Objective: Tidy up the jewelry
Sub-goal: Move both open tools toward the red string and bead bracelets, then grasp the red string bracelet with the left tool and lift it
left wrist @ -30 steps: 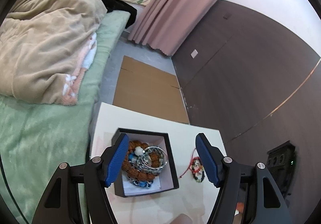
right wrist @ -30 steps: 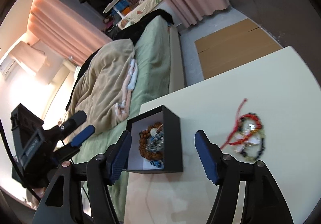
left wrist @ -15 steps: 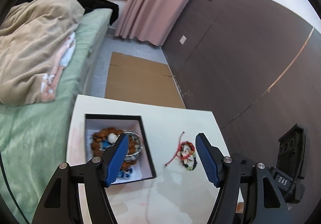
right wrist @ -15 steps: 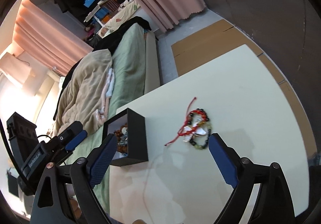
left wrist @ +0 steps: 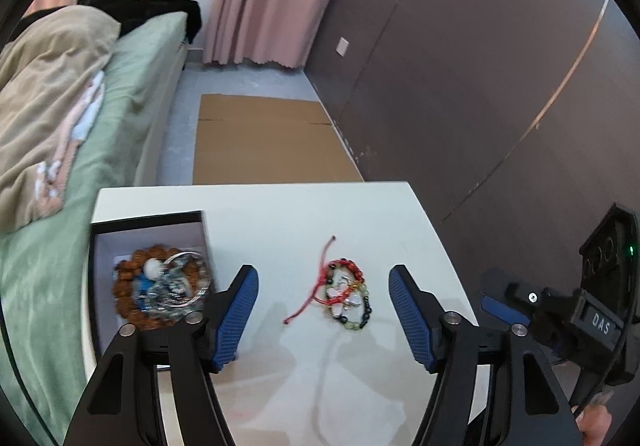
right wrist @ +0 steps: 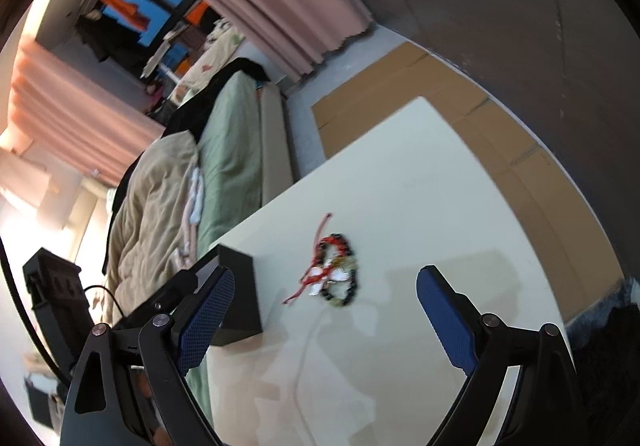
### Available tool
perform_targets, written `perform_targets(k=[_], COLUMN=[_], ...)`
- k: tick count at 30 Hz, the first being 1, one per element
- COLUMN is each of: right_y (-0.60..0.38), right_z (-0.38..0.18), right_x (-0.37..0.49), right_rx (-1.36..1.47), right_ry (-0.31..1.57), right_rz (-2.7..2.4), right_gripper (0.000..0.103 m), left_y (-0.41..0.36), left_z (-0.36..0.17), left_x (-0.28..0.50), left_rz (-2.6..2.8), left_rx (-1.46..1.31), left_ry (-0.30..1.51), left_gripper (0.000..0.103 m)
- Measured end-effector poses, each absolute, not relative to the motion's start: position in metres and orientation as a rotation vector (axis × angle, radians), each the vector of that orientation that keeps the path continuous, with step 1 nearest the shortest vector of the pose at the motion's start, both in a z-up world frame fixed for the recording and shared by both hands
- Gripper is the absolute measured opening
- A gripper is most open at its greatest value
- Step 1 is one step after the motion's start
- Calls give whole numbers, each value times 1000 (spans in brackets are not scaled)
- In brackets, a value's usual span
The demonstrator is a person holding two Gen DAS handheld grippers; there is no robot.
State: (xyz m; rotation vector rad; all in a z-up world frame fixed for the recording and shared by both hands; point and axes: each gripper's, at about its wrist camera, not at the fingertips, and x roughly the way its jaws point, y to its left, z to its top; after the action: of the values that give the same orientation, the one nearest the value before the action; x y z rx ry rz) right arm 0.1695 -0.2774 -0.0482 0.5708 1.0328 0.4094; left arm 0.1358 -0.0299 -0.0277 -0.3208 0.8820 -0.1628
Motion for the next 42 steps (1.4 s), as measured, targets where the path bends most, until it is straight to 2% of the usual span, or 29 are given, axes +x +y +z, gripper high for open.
perform_targets(k=[2, 5, 9, 12, 22, 32, 34, 36, 42], right_y=[-284, -288, -295, -302, -326, -346, -346, -345, -337], right_z=[-54, -58, -63, -71, -71, -68, -67, -67, -66], right_x=[175, 181, 188, 193, 203, 205, 205, 207, 209], right_rx=[590, 598, 586, 617, 610, 650, 642, 637, 620], right_ry=[1053, 1071, 1089, 1116, 1138, 1131, 1129, 1129, 1134], right_rz=[386, 374, 331, 316, 241, 227, 218, 217, 235], right_gripper=[93, 91, 84, 78, 78, 78, 78, 78, 77], left_y=[-40, -53, -63, -75, -108, -123, -124, -121, -113], left_z=[-32, -42, -54, -63, -78, -100, -105, -108, -99], left_x=[142, 154, 165, 172, 200, 221, 222, 222, 216], left_rz=[-176, -202, -192, -174, -135, -55, -38, -22, -19], left_rx=[-304, -294, -301, -281, -220, -147, -133, -142, -159], left_ry=[906, 963, 1009, 1049, 1109, 1173, 1181, 1184, 1150], left_gripper=[64, 52, 46, 34, 25, 23, 12, 8, 7])
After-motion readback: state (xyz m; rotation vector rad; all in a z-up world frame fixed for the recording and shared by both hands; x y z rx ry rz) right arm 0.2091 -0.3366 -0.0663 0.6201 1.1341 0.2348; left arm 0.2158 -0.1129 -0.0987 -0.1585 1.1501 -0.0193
